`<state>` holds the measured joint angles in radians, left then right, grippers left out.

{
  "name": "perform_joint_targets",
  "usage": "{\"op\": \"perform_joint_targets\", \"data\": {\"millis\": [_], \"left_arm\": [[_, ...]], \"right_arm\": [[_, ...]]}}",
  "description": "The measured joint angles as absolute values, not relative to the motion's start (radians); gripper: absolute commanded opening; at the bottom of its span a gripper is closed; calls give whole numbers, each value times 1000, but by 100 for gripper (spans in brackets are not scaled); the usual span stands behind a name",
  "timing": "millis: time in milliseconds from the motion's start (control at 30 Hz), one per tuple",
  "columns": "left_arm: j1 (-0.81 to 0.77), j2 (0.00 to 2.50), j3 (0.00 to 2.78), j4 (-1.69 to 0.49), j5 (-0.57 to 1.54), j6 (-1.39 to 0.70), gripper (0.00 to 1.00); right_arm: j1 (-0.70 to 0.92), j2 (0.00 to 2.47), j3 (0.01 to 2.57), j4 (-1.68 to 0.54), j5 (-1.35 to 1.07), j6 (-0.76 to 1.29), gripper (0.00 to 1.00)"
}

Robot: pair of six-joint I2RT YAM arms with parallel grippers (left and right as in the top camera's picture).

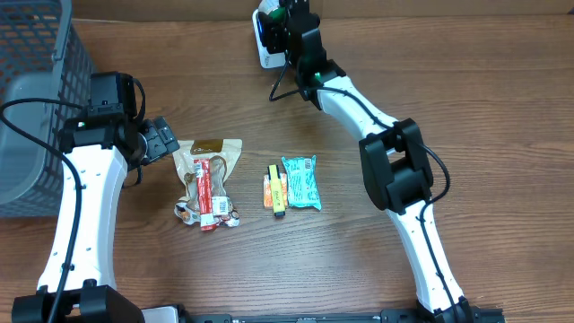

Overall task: Scan the item barcode
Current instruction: 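Move the jar right and set it down on the table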

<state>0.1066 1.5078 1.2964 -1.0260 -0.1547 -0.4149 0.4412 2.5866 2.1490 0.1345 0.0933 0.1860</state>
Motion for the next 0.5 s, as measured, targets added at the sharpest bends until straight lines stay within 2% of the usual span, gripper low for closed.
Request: {"op": "perform_joint_targets", "data": {"millis": [167, 367, 500], "left_arm": [[107, 1508, 1296, -1027, -155, -415, 100], [107, 1508, 1296, -1027, -155, -415, 100], [107, 1508, 1296, -1026, -155, -415, 100]], "right_arm": [[441, 2423, 2143, -93, 95, 186, 4], [424, 2094, 2152, -588, 92, 186, 4], [371, 1961, 2174, -990, 93, 210, 4]]}}
